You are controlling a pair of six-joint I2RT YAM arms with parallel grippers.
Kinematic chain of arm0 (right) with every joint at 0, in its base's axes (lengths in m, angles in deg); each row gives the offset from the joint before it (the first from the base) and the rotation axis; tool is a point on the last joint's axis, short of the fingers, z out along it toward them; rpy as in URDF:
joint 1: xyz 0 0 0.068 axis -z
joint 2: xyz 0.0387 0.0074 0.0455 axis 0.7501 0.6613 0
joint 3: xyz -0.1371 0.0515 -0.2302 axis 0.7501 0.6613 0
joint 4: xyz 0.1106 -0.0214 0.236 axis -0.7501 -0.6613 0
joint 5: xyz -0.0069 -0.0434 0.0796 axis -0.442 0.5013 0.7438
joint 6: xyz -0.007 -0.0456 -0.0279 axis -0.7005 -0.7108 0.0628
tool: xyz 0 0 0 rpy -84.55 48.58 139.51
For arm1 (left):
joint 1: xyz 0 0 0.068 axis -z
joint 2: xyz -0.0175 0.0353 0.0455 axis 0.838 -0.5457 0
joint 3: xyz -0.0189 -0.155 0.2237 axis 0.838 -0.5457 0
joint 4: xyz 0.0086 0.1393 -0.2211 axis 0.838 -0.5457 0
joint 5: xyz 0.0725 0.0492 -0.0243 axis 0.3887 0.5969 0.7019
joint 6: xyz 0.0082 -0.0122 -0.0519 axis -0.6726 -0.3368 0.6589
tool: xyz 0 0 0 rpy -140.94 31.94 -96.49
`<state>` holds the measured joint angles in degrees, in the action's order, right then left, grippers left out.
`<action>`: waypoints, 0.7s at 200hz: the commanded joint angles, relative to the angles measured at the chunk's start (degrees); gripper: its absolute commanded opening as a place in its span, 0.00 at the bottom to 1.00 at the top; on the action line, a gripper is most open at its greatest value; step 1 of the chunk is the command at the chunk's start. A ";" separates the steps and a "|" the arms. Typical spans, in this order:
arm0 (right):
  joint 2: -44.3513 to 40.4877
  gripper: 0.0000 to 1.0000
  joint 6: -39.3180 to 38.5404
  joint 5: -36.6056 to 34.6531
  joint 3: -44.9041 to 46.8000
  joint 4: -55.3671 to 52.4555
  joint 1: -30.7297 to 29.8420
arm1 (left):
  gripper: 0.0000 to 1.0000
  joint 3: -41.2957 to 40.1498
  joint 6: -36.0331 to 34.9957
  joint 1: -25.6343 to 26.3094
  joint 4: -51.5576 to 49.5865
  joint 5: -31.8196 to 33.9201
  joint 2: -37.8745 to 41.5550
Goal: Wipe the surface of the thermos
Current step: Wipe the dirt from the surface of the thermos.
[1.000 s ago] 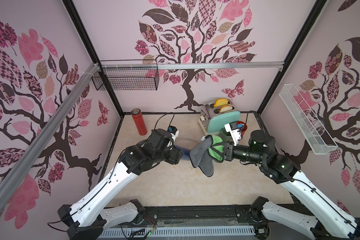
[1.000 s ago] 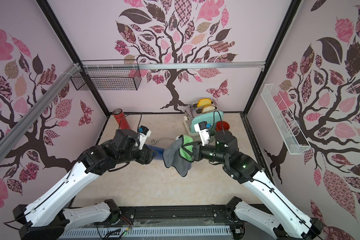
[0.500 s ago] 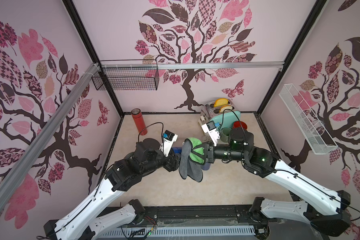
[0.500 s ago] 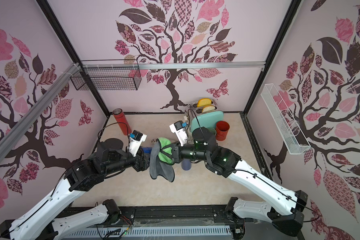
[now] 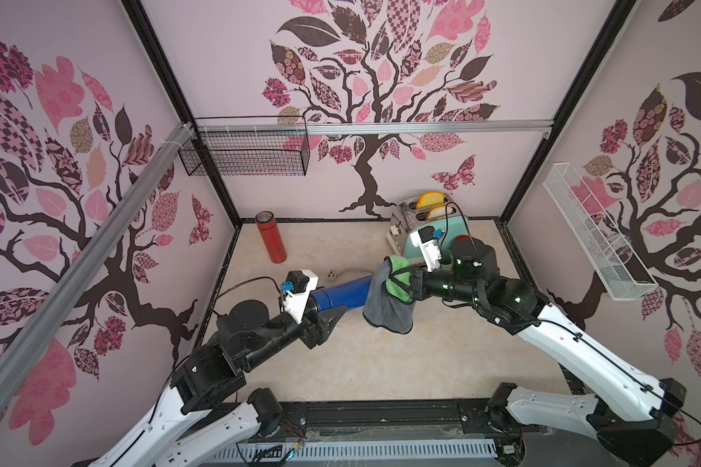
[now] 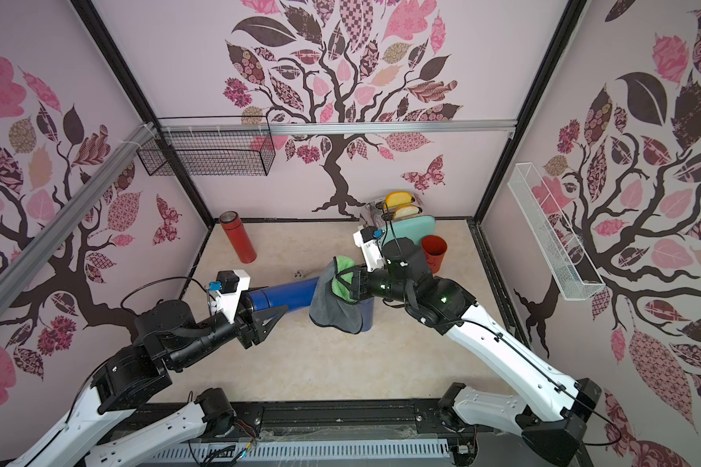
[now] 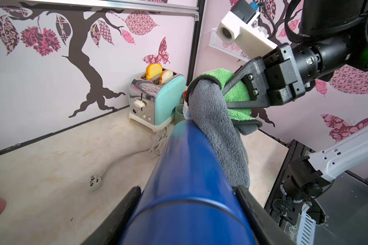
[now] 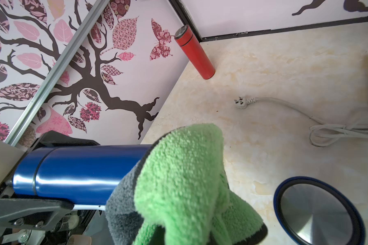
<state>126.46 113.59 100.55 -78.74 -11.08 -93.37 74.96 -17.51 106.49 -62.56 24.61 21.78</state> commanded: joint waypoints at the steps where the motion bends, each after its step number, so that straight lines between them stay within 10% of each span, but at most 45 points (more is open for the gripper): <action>1: 2.17 0.00 -0.50 2.31 -5.80 2.24 -4.54 | 0.00 -0.30 -1.97 0.27 7.35 -0.29 0.73; 58: 7.17 0.00 -1.78 2.87 -13.73 3.29 -10.95 | 0.00 -0.26 -5.21 0.30 7.06 -0.95 0.07; 140: 6.43 0.00 -3.89 4.09 -12.02 -4.04 -1.50 | 0.00 -0.40 -8.04 0.27 4.16 0.93 1.33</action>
<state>132.99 110.77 100.99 -88.31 -14.93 -94.16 74.15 -24.27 106.49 -62.37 25.39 22.44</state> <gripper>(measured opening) 0.077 0.658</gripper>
